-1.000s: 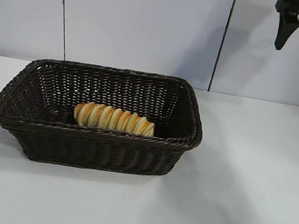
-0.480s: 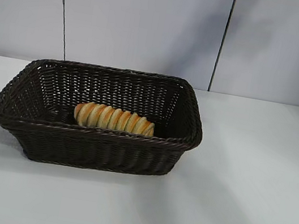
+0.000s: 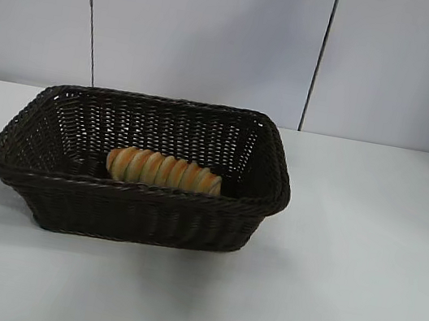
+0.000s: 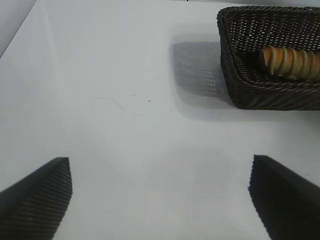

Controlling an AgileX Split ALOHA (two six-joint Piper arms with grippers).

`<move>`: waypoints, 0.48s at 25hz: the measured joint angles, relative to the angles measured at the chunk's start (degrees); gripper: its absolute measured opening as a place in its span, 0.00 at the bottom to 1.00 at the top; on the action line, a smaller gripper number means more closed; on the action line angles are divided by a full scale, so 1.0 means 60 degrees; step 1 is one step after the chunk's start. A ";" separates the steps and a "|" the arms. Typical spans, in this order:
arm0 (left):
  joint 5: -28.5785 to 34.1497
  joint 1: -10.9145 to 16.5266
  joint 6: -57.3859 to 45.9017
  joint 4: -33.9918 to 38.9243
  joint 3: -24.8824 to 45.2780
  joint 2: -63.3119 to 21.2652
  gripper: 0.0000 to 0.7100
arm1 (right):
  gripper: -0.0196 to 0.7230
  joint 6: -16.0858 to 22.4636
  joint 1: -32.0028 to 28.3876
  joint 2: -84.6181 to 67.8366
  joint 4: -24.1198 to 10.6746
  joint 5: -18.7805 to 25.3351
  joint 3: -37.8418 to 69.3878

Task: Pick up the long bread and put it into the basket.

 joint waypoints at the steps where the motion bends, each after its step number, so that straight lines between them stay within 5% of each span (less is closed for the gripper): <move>1: 0.0000 0.0000 0.0000 0.0000 0.0000 0.0000 0.98 | 0.91 0.0009 0.0000 -0.0447 -0.0024 0.0000 0.0311; 12: 0.0000 0.0000 0.0000 0.0000 0.0000 0.0000 0.98 | 0.91 0.0019 0.0000 -0.4953 -0.0085 -0.0103 0.3823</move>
